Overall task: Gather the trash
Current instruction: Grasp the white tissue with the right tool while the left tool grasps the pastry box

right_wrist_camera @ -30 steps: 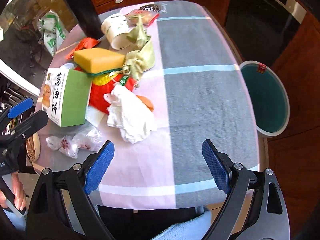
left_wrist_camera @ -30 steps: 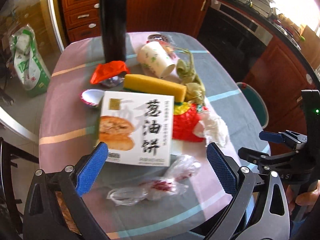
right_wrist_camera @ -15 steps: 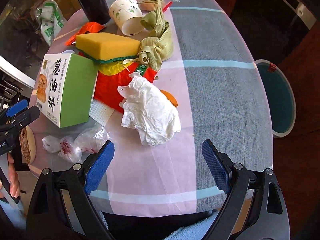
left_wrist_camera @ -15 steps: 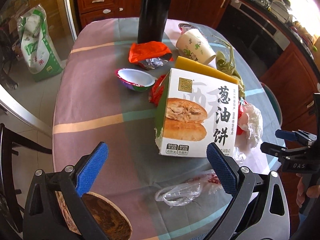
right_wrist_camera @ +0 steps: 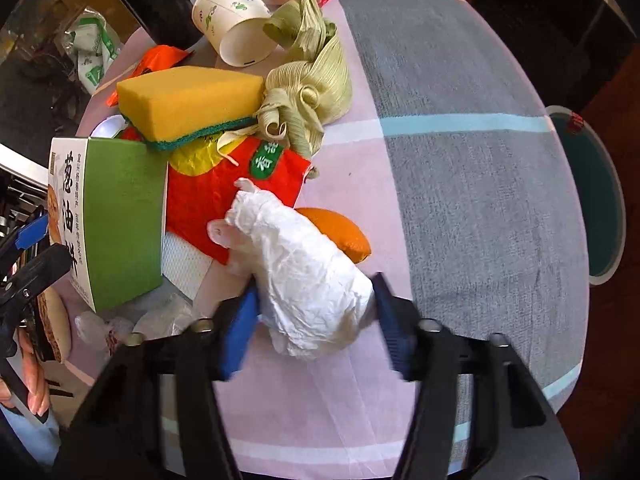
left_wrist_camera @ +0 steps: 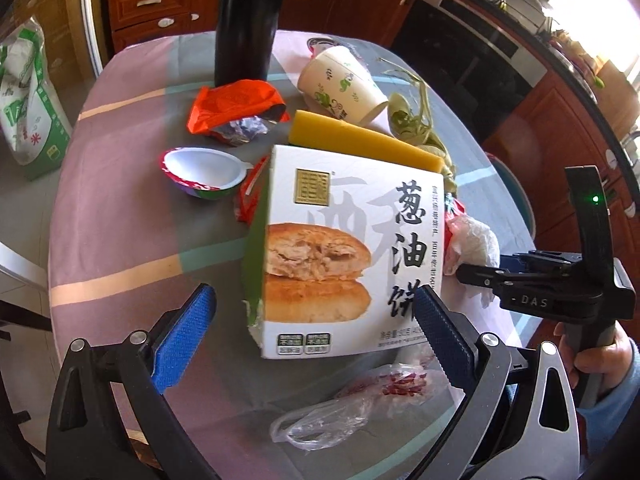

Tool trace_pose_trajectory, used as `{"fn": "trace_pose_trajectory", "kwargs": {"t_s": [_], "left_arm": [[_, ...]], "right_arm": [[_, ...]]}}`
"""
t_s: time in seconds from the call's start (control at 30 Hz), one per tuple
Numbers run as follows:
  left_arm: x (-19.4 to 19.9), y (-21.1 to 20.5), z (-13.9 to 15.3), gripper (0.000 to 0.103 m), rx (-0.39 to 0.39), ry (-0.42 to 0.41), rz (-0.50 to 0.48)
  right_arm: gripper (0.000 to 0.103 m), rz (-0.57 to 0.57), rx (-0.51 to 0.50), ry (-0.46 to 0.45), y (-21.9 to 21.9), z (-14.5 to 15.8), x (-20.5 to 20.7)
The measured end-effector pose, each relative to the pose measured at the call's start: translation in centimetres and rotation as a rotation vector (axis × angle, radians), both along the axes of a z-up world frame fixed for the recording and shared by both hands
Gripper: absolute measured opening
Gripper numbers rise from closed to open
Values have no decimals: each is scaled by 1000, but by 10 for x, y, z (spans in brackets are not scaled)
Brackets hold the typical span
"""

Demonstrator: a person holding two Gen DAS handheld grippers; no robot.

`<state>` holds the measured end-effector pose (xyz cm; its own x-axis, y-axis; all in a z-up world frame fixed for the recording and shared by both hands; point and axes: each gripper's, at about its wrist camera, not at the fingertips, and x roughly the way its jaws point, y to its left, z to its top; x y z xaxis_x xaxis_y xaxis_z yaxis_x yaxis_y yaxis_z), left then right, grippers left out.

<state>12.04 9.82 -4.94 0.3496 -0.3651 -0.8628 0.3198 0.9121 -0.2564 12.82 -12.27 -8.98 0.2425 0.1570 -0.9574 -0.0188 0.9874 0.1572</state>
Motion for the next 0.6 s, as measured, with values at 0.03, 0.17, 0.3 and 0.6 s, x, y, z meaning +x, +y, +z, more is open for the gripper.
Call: {"fn": "trace_pose_trajectory", "kwargs": {"t_s": [0.03,0.17,0.3,0.6], "left_arm": [[-2,-4,-1,99,-1,3,-12],[-17,-24,-3,99,25,-19,-74],[-38,-42,2,85,22,-53,-166],[-67,-80,-2,64,119,-78,-272]], "right_arm": [[22,10,11,-3,-1,1,-3],[18,12,18,-20,-8,5,-15],[18,-12,40,-28,-20,10,-22],[18,-63,81,-25,-46,7,-37]]}}
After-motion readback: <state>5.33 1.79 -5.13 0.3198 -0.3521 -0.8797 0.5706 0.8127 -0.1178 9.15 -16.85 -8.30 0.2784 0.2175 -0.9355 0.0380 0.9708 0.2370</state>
